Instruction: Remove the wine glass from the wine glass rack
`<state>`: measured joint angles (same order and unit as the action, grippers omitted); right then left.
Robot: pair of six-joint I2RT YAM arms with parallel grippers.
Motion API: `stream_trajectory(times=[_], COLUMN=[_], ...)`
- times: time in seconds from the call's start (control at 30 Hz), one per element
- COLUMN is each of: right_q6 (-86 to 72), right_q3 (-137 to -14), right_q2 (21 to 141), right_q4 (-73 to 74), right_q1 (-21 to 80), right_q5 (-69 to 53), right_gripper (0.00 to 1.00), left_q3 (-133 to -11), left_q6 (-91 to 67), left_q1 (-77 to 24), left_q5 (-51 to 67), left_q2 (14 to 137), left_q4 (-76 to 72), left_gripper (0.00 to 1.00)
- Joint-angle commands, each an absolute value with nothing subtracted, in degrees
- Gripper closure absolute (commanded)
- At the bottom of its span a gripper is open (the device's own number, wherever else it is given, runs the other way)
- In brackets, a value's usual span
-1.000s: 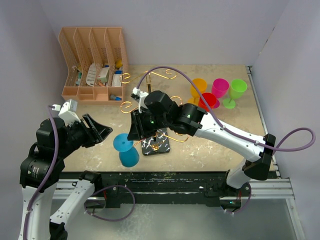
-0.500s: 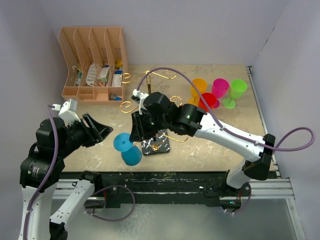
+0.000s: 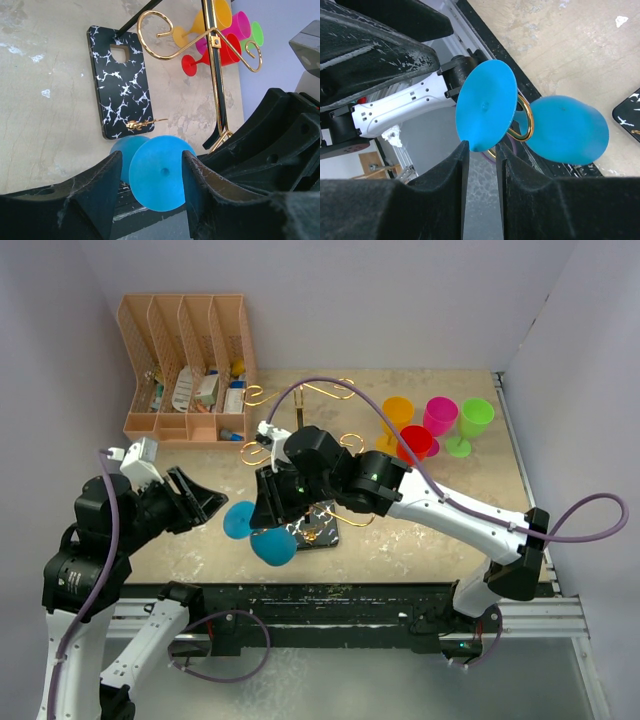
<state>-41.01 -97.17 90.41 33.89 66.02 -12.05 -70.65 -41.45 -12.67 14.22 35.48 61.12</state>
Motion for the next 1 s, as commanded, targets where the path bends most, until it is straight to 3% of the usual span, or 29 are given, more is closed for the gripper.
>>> stream_trajectory(times=[0.0,0.5,0.53,0.7,0.97], right_q6=[-41.31,-43.67,-43.83,-45.07,-49.94], right_q3=[-98.16,-98.67,-98.59,-96.37,-90.76], right_q2=[91.23,92.45,92.26,89.86,81.68], right_q4=[30.78,31.76,31.88,29.8,27.77], right_q1=[66.43,66.37,66.41,66.4,63.74], right_q5=[-13.33,-8.58,-8.58,-8.74,-4.89], right_gripper=[0.69,0.68,0.7,1.0,1.0], left_q3=[-69.94,-70.36,-70.32,-70.44,-72.74], left_q6=[-42.82,-43.08,-43.07,-43.07,-42.68], left_q1=[-12.57,-12.57,-12.57,-12.57,-12.57], left_q5=[16.08,16.35,16.35,16.05,14.62], left_q2=[35.57,34.59,34.5,34.33,34.57], left_q4=[57.35,57.74,57.79,58.06,59.34], left_gripper=[0.46,0.46,0.46,0.46,0.46])
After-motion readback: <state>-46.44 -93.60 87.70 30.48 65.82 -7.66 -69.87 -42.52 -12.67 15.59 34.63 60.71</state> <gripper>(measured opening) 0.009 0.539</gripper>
